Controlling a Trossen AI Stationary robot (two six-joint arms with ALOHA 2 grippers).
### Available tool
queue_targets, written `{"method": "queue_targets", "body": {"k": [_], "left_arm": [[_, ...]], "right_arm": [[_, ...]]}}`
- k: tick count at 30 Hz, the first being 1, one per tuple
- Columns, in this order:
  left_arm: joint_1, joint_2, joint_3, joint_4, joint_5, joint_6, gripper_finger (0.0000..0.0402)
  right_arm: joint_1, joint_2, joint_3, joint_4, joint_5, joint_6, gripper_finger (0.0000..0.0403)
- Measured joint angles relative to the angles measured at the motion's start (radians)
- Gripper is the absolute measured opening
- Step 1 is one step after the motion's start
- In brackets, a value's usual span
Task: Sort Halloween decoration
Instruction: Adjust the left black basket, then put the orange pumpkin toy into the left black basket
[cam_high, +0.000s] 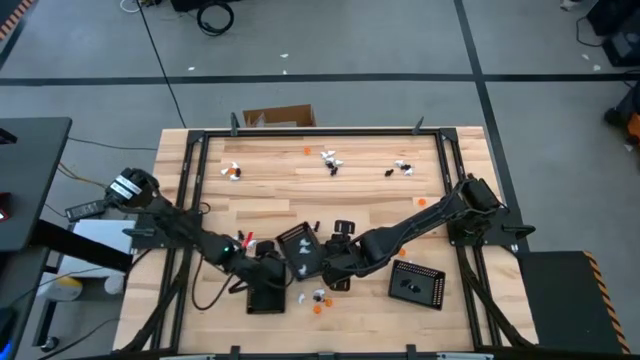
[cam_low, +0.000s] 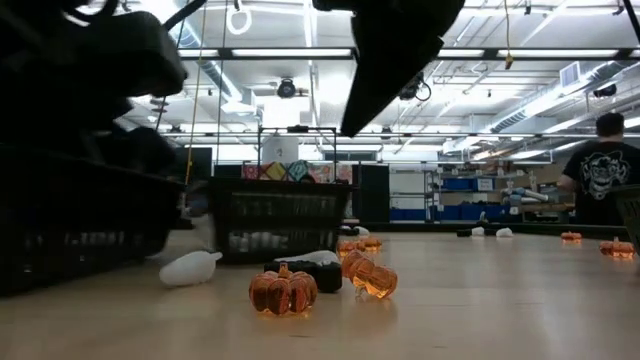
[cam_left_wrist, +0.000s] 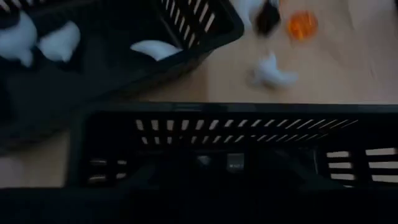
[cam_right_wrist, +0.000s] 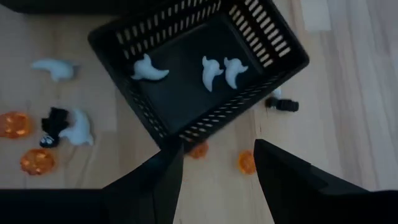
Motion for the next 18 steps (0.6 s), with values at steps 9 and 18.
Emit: {"method": "queue_targets", "body": {"k": [9, 18], "left_arm": [[0.031, -0.069, 0.007, -0.092, 0.125, 0.004, 0.0155], [-0.042, -0.216, 0.013, -0.178, 0.109, -0.003, 0.0155]], "right_arm": [[0.030, -0.001, 0.000, -0.140, -0.135, 0.119, 0.0202], [0.087, 0.020, -0.051, -0.092, -0.029, 0.158, 0.0202]]}}
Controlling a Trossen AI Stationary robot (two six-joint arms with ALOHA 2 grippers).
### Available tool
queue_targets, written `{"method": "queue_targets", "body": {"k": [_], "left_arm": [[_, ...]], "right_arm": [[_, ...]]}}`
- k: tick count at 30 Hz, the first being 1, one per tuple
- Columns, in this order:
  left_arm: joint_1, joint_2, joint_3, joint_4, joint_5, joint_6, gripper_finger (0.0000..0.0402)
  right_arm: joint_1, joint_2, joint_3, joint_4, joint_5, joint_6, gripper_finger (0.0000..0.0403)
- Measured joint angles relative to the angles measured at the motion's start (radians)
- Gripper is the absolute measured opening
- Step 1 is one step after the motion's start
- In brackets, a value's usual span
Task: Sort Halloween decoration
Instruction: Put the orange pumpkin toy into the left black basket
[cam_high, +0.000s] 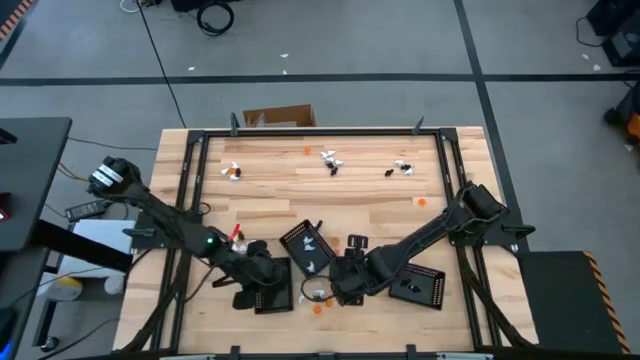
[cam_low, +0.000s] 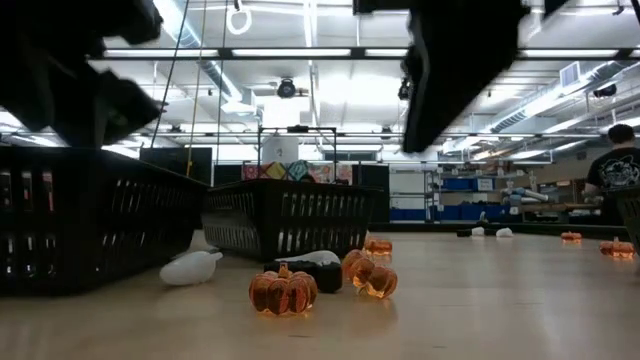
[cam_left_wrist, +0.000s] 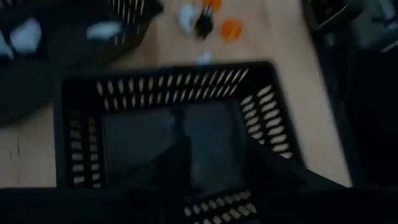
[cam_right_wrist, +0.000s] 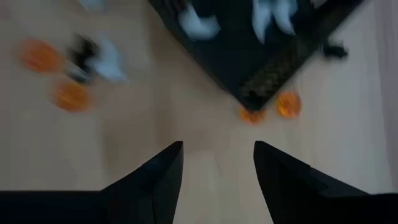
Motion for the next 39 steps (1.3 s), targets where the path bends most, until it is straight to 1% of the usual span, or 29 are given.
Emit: {"method": "queue_targets", "body": {"k": [4, 8, 12, 18, 23, 31, 39], "left_arm": [[-0.048, -0.027, 0.000, 0.028, -0.083, 0.028, 0.0155], [-0.098, -0.027, 0.001, 0.009, -0.095, 0.006, 0.0155], [-0.133, -0.024, 0.001, -0.022, -0.098, -0.016, 0.0155], [-0.139, -0.024, 0.001, -0.034, -0.102, -0.034, 0.0155], [-0.140, -0.024, 0.001, -0.035, -0.102, -0.038, 0.0155], [-0.140, -0.024, 0.001, -0.062, -0.102, -0.042, 0.0155], [-0.140, -0.024, 0.001, -0.079, -0.102, -0.051, 0.0155]], "right_arm": [[-0.058, -0.006, -0.119, 0.147, 0.001, 0.016, 0.0204], [-0.105, -0.011, -0.202, 0.298, -0.057, 0.020, 0.0205], [-0.109, -0.006, -0.241, 0.365, -0.038, 0.007, 0.0206], [-0.106, -0.003, -0.244, 0.386, 0.044, -0.019, 0.0206], [-0.106, -0.003, -0.265, 0.404, 0.042, -0.042, 0.0206], [-0.107, -0.001, -0.341, 0.567, 0.049, -0.056, 0.0206], [-0.120, -0.005, -0.386, 0.628, 0.046, -0.049, 0.0202]]}}
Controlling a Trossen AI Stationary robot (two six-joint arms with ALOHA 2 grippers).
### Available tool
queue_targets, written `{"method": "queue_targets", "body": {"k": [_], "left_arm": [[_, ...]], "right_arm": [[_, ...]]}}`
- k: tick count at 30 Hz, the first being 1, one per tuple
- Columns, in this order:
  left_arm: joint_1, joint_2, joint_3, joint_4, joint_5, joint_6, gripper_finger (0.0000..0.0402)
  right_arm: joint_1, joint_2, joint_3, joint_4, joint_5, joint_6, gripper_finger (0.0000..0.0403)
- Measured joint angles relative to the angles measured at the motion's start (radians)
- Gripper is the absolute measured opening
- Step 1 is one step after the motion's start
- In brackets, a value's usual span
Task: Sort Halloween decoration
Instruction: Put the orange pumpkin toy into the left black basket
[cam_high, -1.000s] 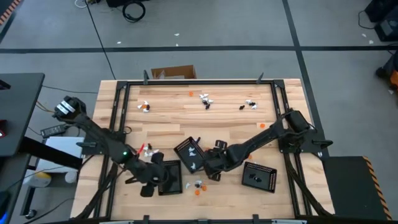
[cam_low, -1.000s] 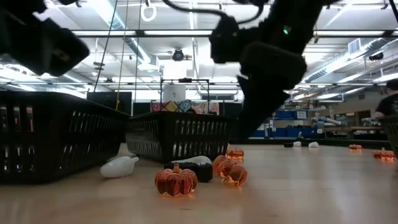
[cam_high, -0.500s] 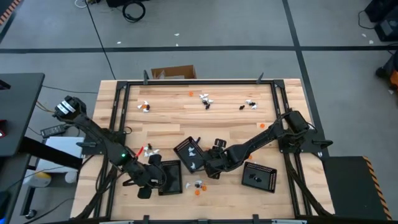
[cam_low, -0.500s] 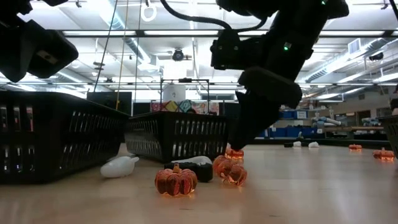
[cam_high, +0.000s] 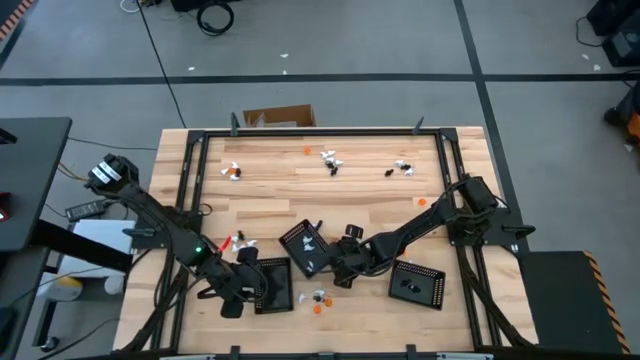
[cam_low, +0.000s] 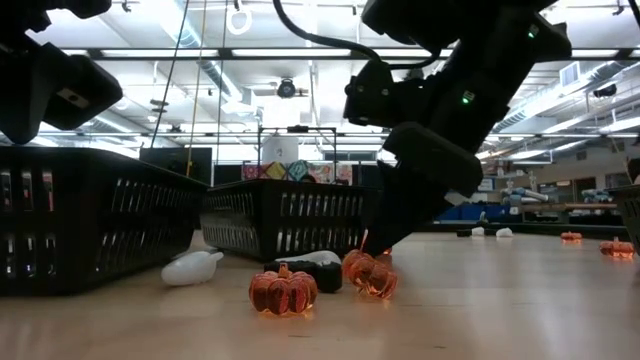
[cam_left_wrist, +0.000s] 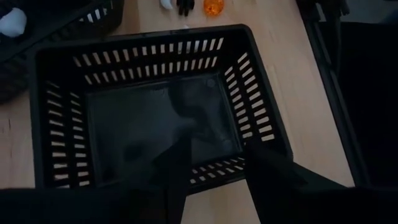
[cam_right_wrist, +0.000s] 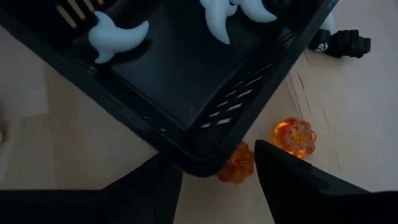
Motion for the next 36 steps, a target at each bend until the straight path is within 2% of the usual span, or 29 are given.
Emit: {"method": "queue_targets", "body": {"k": [15, 30, 36], "left_arm": [[0.000, 0.000, 0.000, -0.004, 0.000, -0.007, 0.0155], [0.000, 0.000, 0.000, -0.003, 0.000, -0.012, 0.0155], [0.036, 0.000, 0.001, 0.035, -0.050, 0.087, 0.0155]], "right_arm": [[-0.002, -0.002, 0.006, -0.045, -0.045, 0.006, 0.0098], [0.005, 0.004, 0.176, -0.507, -0.077, 0.021, 0.0102], [0.016, -0.008, 0.218, -0.591, -0.084, 0.007, 0.0102]]}}
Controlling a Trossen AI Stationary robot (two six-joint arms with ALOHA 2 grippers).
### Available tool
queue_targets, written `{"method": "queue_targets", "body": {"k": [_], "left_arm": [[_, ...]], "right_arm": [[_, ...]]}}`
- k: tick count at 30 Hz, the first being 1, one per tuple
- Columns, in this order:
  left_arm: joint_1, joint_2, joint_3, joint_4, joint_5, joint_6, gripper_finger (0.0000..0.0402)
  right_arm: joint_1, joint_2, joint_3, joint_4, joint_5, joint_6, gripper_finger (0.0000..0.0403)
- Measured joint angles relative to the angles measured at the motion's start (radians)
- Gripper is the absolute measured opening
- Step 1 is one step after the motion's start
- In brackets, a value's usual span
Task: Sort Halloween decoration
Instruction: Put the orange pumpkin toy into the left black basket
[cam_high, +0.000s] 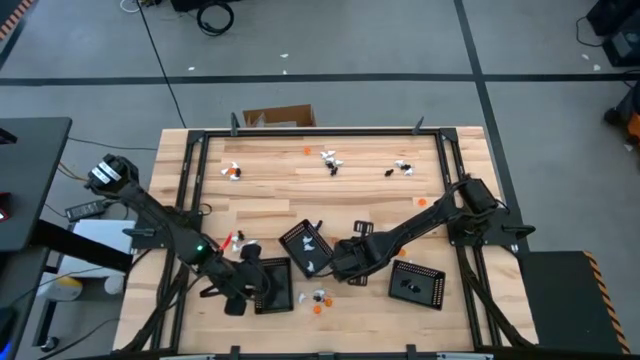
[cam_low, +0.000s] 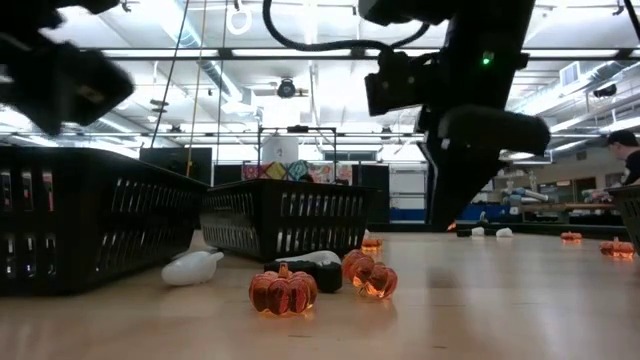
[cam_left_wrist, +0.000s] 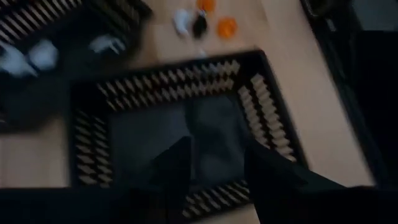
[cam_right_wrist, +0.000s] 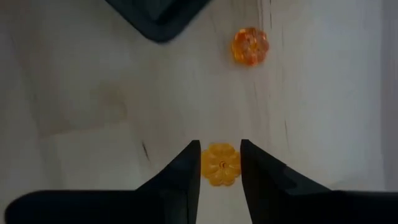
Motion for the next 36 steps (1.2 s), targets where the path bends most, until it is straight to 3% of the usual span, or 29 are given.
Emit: {"method": "queue_targets", "body": {"k": [5, 11, 17, 22, 30, 36], "left_arm": [[0.063, 0.000, 0.064, -0.016, -0.019, 0.181, 0.0155], [0.121, 0.000, 0.120, -0.018, -0.175, 0.406, 0.0155], [0.196, 0.000, 0.121, -0.014, -0.245, 0.461, 0.0155], [0.226, 0.000, 0.120, -0.030, -0.247, 0.468, 0.0155], [0.116, -0.133, 0.118, -0.191, -0.299, 0.385, 0.0155], [-0.003, -0.248, 0.118, -0.328, -0.332, 0.227, 0.0155]], "right_arm": [[0.016, -0.082, 0.001, -0.021, 0.011, -0.006, 0.0102], [0.062, -0.187, 0.002, -0.018, 0.112, -0.035, 0.0103], [0.078, -0.225, 0.002, 0.145, 0.129, -0.141, 0.0103], [0.058, -0.194, 0.003, 0.458, -0.001, -0.327, 0.0103], [0.001, -0.044, 0.003, 0.896, -0.227, -0.408, 0.0103], [-0.024, 0.140, 0.171, 0.930, -0.304, -0.411, 0.0103]]}}
